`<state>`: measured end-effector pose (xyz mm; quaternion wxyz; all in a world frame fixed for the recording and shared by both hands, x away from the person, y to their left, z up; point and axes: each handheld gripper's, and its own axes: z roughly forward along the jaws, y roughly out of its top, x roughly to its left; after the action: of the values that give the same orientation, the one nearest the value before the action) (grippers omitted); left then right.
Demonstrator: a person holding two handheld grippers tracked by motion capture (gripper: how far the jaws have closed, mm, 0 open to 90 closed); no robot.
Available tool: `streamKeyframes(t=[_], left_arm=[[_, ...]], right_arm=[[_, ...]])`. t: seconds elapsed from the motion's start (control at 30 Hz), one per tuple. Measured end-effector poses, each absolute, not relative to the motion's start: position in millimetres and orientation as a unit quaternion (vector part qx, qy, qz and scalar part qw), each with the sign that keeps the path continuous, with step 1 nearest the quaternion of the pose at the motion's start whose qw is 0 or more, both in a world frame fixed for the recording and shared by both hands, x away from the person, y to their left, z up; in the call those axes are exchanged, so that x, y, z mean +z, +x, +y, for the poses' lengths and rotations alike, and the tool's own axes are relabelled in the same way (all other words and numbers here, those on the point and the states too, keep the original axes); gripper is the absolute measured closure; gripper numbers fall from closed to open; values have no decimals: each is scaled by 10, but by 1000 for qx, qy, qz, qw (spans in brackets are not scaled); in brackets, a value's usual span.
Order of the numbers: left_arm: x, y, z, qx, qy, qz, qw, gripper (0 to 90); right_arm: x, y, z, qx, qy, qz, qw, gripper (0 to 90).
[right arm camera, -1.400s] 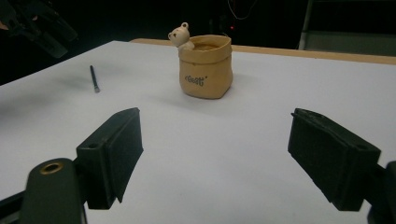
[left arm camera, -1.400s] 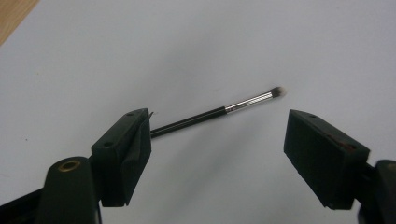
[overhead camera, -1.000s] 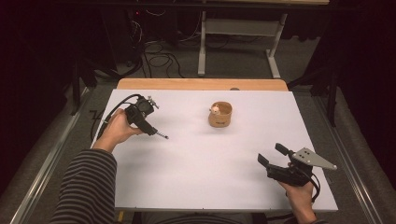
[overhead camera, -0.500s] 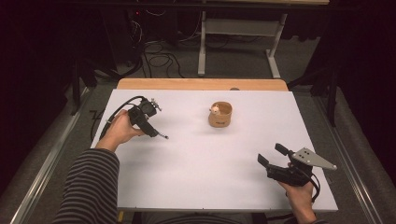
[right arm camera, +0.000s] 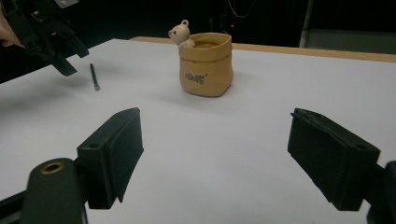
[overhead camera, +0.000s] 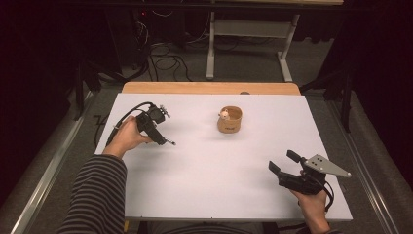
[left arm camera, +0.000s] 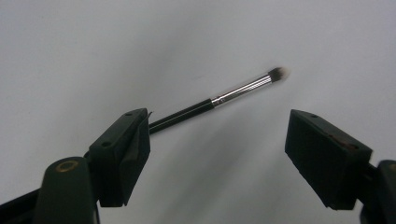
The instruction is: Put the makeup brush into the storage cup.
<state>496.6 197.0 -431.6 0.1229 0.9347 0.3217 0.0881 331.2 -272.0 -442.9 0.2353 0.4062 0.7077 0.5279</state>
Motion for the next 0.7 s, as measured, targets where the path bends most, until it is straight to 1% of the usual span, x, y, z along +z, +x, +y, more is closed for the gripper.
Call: streamKeyframes(t=[0.33,0.7], left_arm=[[-4404,5002,1949,80,937,319,116,215],[-4481,5054,1940,79,939,316,109,219]], right_arm=[[-4429,3311,-2720,528,407,707,236,193],[-4437,3315,-2721,531,411,705,230,193]])
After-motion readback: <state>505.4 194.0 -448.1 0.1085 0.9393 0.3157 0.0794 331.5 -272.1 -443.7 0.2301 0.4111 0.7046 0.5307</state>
